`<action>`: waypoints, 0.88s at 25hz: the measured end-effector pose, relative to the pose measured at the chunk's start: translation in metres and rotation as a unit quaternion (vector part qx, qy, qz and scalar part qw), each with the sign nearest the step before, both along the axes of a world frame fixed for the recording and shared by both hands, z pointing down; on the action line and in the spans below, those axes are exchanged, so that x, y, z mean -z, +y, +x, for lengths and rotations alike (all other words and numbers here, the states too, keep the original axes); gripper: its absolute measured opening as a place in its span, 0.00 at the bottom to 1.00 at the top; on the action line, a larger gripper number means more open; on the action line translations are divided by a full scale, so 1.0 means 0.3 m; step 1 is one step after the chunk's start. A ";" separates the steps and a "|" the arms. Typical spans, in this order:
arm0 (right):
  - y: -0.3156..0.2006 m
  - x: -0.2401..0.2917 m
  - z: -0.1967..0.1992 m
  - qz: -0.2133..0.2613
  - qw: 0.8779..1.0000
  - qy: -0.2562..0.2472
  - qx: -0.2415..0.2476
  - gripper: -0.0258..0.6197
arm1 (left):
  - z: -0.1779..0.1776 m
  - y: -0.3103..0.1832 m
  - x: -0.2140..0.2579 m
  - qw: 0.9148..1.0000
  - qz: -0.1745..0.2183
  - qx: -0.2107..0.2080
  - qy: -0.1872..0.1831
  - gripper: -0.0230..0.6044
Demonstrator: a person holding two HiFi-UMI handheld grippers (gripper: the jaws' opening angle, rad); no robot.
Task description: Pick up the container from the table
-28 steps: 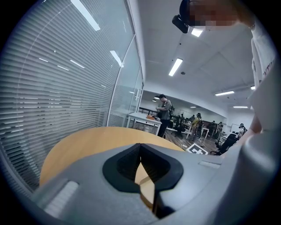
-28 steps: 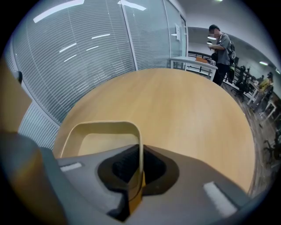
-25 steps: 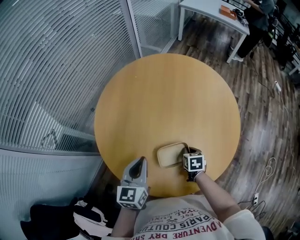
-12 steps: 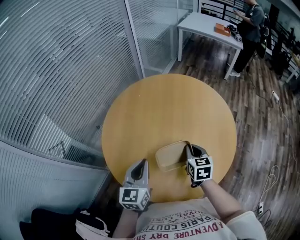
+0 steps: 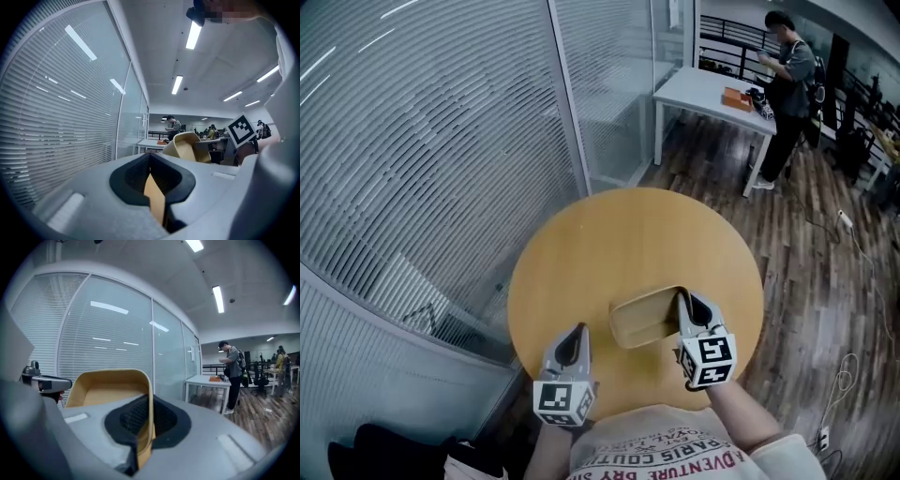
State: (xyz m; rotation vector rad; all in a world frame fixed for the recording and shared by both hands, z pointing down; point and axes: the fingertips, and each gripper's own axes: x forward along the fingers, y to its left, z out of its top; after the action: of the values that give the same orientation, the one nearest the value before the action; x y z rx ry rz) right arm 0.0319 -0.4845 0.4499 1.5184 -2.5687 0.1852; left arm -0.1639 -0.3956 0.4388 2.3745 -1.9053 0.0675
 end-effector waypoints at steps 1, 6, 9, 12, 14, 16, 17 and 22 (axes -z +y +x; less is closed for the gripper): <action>0.011 0.036 0.005 0.017 1.000 -0.004 0.002 0.05 | 0.003 0.004 0.023 1.000 0.007 -0.001 -0.005 0.05; 0.054 0.167 0.037 0.080 0.997 -0.014 0.011 0.05 | 0.026 -0.001 0.106 0.999 0.034 -0.006 -0.013 0.05; 0.093 0.185 0.072 0.083 0.996 -0.035 0.010 0.05 | 0.049 0.015 0.127 0.999 0.043 -0.008 -0.016 0.05; 0.109 0.182 0.091 0.080 0.996 -0.048 0.009 0.05 | 0.065 0.025 0.137 0.999 0.049 -0.010 -0.020 0.05; 0.105 0.171 0.094 0.078 0.996 -0.046 0.008 0.05 | 0.069 0.021 0.128 0.999 0.045 -0.012 -0.021 0.05; 0.100 0.156 0.092 0.072 0.996 -0.045 0.008 0.05 | 0.068 0.018 0.117 0.999 0.039 -0.013 -0.020 0.05; 0.098 0.148 0.089 0.069 0.997 -0.045 0.007 0.05 | 0.065 0.018 0.112 0.999 0.037 -0.013 -0.020 0.05; 0.102 0.138 0.079 0.064 0.997 -0.050 0.010 0.05 | 0.066 0.023 0.108 0.999 0.037 -0.013 -0.023 0.05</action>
State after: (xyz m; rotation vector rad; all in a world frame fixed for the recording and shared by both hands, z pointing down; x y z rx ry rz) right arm 0.0556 -0.4538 0.4084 1.5645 -2.7207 0.0970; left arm -0.1442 -0.3887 0.4065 2.4659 -1.9300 0.0559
